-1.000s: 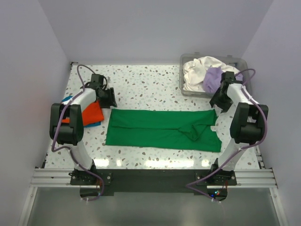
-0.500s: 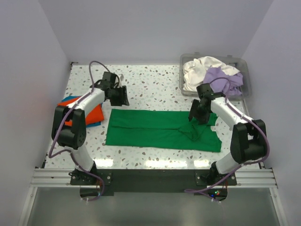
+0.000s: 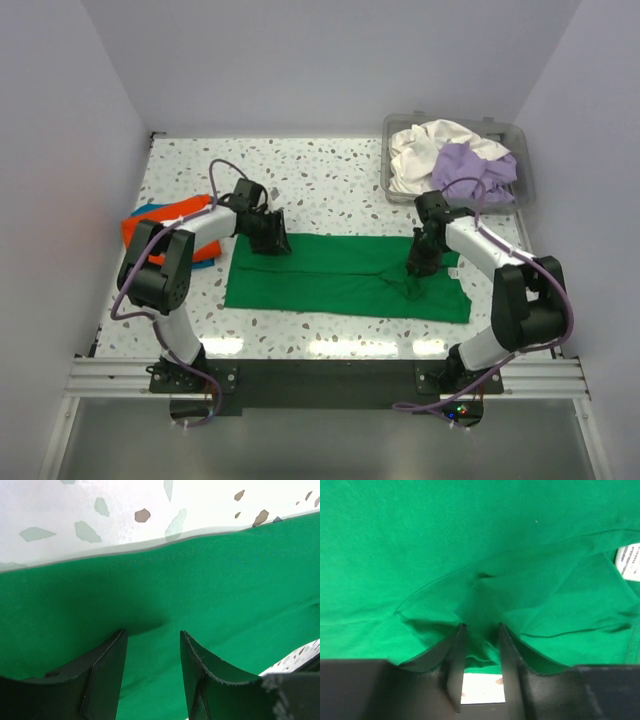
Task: Fold and stack the t-shirts
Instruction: Fold the tshirt
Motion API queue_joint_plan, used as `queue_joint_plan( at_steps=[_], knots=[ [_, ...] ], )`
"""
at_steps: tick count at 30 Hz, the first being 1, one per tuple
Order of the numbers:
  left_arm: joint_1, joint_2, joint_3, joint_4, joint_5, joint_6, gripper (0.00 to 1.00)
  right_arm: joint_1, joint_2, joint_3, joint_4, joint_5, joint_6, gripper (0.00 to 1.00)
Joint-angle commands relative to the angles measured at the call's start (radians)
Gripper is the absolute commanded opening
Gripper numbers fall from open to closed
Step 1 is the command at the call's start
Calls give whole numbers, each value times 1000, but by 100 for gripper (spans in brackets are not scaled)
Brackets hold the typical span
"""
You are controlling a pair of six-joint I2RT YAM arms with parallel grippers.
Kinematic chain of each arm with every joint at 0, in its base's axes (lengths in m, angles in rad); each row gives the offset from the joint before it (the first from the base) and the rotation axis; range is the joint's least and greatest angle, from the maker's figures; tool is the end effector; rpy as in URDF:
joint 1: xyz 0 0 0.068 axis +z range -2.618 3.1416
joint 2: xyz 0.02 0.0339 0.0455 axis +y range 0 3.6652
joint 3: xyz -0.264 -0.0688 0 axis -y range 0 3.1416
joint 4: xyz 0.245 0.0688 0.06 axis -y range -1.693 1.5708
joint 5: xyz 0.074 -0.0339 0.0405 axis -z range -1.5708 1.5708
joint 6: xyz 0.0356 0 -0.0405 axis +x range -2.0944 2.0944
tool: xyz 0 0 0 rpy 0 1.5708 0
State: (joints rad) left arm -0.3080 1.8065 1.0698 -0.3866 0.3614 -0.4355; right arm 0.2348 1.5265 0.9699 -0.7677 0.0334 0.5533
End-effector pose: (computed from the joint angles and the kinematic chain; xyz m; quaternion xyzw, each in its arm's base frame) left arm 0.3296 -0.1181 0.1533 -0.0213 0.9598 -0.2426 0.1397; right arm 0.2675 0.0628 0.1925 0.1594 0.9794 0.0319 0.1199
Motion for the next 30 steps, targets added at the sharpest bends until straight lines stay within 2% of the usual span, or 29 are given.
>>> queue_joint_plan(
  at_steps=[1, 4, 5, 6, 18, 30],
  knots=[
    [3, 51, 13, 28, -45, 24, 52, 4, 15, -2, 15, 28, -16, 26],
    [3, 82, 36, 25, -64, 32, 51, 3, 12, 9, -16, 57, -18, 11],
    [4, 88, 48, 23, -67, 34, 51, 4, 1, 13, -28, 60, -13, 2],
    [4, 94, 54, 23, -68, 37, 51, 5, -12, 21, -54, 60, -9, 0],
    [3, 125, 81, 8, -76, 92, 51, 11, -279, -51, -318, 111, 212, 0],
    [3, 123, 90, -1, -62, 139, 51, 17, -399, -131, -441, 114, 313, 0]
  ],
)
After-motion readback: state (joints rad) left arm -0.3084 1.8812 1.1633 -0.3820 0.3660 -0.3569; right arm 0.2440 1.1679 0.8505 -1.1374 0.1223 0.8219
